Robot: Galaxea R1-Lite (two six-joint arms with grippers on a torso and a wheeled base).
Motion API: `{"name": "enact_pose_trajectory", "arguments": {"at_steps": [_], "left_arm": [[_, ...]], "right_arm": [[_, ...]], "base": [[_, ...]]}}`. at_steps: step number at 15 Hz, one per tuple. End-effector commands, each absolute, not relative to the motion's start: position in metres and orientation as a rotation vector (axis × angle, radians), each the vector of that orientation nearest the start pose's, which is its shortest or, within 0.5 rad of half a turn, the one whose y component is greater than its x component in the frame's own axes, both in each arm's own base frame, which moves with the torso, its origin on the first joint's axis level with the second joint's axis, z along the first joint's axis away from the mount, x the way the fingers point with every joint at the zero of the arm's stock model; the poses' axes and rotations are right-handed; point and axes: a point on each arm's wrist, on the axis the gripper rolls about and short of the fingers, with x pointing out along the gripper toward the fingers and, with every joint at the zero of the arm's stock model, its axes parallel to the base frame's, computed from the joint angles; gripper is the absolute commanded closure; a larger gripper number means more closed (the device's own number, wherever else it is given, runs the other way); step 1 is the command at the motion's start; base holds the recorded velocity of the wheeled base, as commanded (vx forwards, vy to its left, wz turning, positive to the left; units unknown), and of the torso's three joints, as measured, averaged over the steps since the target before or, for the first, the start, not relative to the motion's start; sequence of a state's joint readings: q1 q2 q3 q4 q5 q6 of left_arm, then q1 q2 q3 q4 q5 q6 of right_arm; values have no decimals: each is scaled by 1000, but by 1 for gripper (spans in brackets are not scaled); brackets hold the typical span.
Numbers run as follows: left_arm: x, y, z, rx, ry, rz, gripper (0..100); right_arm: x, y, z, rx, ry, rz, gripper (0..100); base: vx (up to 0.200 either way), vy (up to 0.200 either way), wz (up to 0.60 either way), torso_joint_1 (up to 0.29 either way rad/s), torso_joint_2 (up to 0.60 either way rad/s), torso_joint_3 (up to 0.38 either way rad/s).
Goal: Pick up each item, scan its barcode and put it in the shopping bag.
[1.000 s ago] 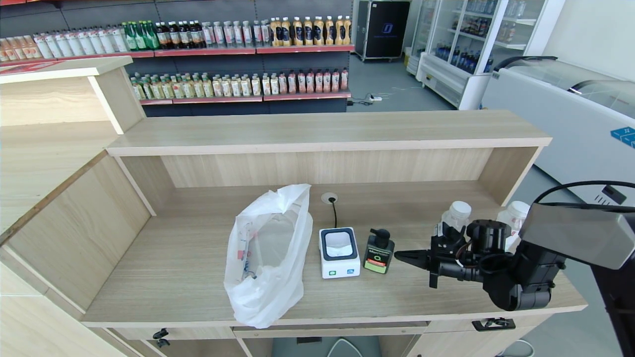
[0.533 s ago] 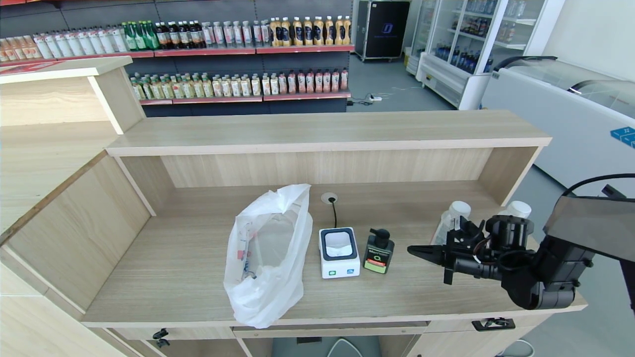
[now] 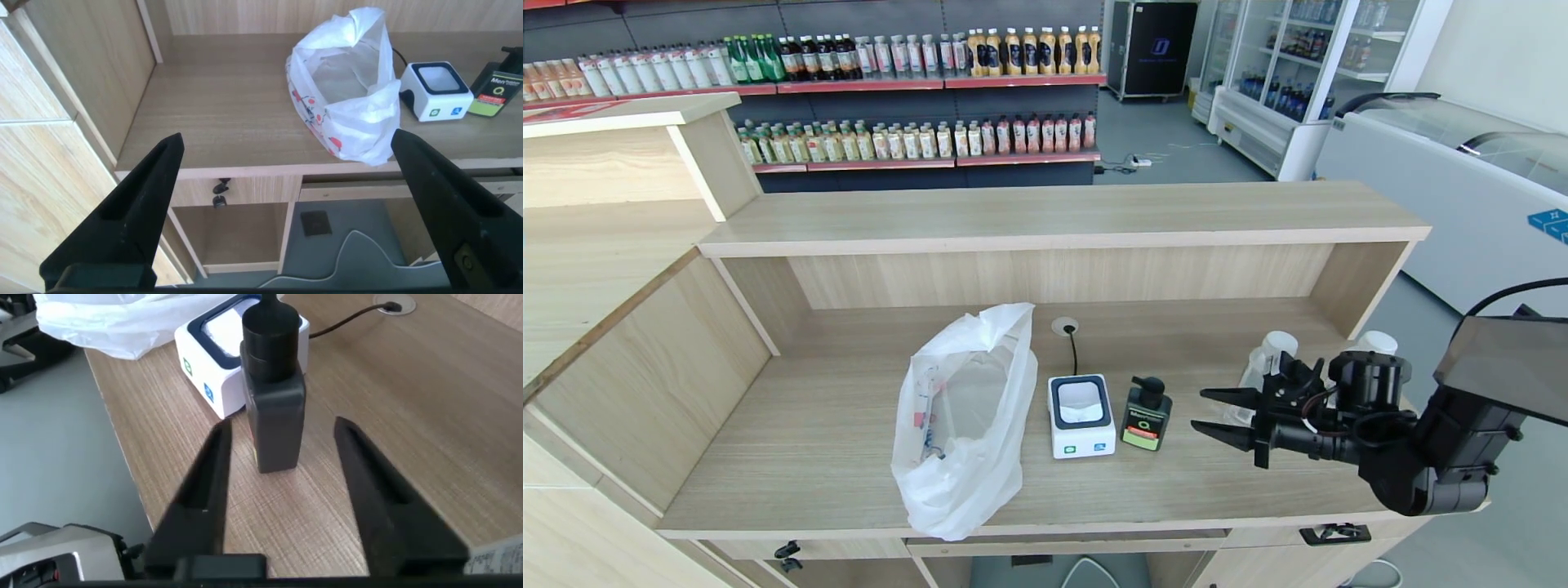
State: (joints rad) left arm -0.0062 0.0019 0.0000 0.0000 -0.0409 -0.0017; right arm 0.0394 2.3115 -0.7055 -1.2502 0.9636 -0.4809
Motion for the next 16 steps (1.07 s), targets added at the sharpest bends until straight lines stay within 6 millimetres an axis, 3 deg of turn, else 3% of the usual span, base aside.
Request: {"name": "enact_pose_trajectory", "arguments": {"at_steps": [1,5,16], "left_arm": [[-23,-1,76,-2,2,-46,0],[-23,-1,76,-2,2,-48,0],[-23,-1,76,-2,2,-48,0]], "right_arm": [[358,38,8,-263,95,1064,0],[365,55,-10,-252,105,1126,0],[381,80,-24,-214,111,1176,0]], "base": [[0,0,0,0,0,0],[0,0,0,0,0,0],[0,0,0,0,0,0]]}}
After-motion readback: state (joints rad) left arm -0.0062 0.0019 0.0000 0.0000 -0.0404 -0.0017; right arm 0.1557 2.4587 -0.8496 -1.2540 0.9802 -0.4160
